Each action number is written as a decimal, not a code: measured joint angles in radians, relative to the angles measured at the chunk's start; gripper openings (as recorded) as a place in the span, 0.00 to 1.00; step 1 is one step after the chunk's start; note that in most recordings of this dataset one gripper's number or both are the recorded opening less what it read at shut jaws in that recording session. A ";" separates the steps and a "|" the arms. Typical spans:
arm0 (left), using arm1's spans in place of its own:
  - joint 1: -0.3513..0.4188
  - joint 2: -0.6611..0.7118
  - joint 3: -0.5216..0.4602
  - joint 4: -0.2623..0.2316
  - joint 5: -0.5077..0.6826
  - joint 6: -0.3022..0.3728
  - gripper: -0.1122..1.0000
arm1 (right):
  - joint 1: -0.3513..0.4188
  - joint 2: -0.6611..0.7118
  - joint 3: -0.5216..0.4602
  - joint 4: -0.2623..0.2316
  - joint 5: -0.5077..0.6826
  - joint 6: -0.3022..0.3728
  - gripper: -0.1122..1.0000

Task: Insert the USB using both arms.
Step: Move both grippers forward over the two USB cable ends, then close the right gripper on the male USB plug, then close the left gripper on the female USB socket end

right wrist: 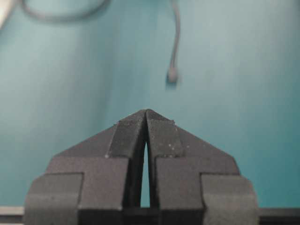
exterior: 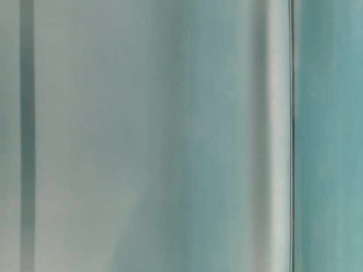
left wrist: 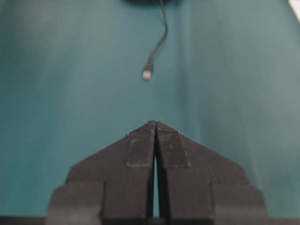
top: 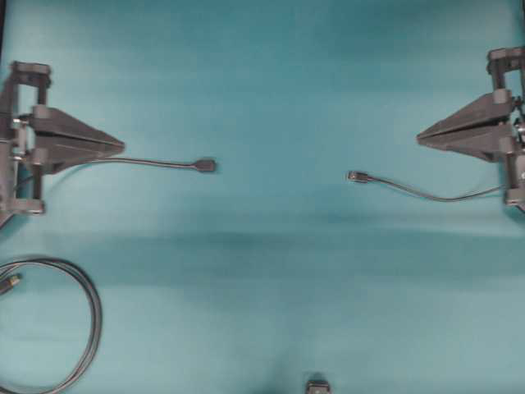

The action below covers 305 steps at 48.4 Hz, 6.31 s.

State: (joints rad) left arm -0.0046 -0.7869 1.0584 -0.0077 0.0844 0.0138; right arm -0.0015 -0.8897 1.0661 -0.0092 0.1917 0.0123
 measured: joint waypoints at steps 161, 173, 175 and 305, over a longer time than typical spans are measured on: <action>0.049 0.568 -0.150 -0.008 0.097 -0.032 0.81 | -0.035 0.808 -0.167 -0.044 0.170 0.252 0.57; 0.049 0.568 -0.150 -0.009 0.097 -0.032 0.81 | -0.035 0.850 -0.176 -0.044 0.170 0.273 0.57; 0.049 0.568 -0.150 -0.009 0.097 -0.032 0.81 | -0.034 0.854 -0.179 -0.044 0.170 0.278 0.57; 0.086 0.870 -0.279 -0.009 0.123 -0.032 0.81 | 0.054 0.888 -0.222 -0.052 0.233 0.342 0.28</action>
State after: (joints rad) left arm 0.0813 0.0828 0.7793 -0.0169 0.2071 -0.0184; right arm 0.0522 -0.0015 0.8437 -0.0614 0.4249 0.3543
